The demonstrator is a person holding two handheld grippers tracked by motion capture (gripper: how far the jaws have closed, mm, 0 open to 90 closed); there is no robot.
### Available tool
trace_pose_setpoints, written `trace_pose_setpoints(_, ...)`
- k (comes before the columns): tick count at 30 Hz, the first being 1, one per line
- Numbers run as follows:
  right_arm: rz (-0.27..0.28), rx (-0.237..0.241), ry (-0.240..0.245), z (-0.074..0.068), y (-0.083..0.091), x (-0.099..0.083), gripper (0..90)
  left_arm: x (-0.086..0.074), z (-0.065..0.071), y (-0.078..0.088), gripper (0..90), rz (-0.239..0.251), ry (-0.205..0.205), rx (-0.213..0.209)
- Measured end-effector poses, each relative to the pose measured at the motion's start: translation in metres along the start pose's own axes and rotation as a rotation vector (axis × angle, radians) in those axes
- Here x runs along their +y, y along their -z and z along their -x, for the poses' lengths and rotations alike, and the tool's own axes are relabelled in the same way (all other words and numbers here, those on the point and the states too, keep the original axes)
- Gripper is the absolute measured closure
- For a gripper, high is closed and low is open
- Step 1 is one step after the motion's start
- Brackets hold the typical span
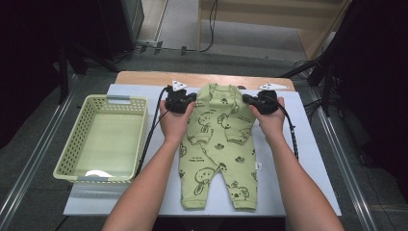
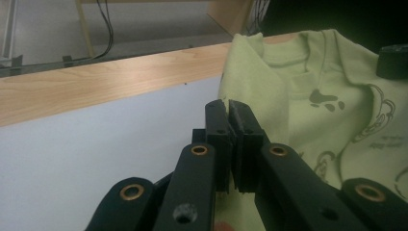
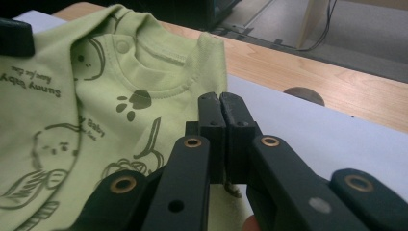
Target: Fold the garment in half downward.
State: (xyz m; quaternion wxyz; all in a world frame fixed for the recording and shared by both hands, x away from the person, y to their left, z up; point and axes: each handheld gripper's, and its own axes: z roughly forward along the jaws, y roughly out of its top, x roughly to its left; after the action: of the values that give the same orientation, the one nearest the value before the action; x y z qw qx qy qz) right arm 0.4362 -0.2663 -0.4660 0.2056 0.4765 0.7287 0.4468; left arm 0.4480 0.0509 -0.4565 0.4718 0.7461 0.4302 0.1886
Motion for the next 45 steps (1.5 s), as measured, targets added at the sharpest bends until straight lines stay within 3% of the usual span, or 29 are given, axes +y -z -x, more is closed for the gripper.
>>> trace_pose_setpoints(6,0.025,0.023,0.007,-0.013,0.017,-0.008,86.4,-0.005,0.008,0.018,87.6,0.019,-0.011,-0.022)
trace_pose_setpoints(12,0.043,0.037,0.011,-0.025,0.037,-0.019,86.4,-0.017,0.018,0.037,87.7,0.030,0.003,-0.043)
trace_pose_setpoints(17,0.046,0.040,0.024,-0.036,0.051,-0.030,86.4,-0.027,0.028,0.054,87.9,0.027,-0.026,-0.047)
trace_pose_setpoints(28,0.058,0.076,0.020,-0.056,0.080,-0.057,86.4,-0.055,0.043,0.083,87.9,-0.009,-0.064,-0.075)
trace_pose_setpoints(41,0.054,0.092,0.058,-0.079,0.116,-0.086,86.4,-0.086,0.058,0.113,87.9,-0.054,-0.092,-0.152)
trace_pose_setpoints(45,0.037,0.105,0.058,-0.084,0.120,-0.097,86.4,-0.095,0.060,0.120,87.9,-0.079,-0.101,-0.178)
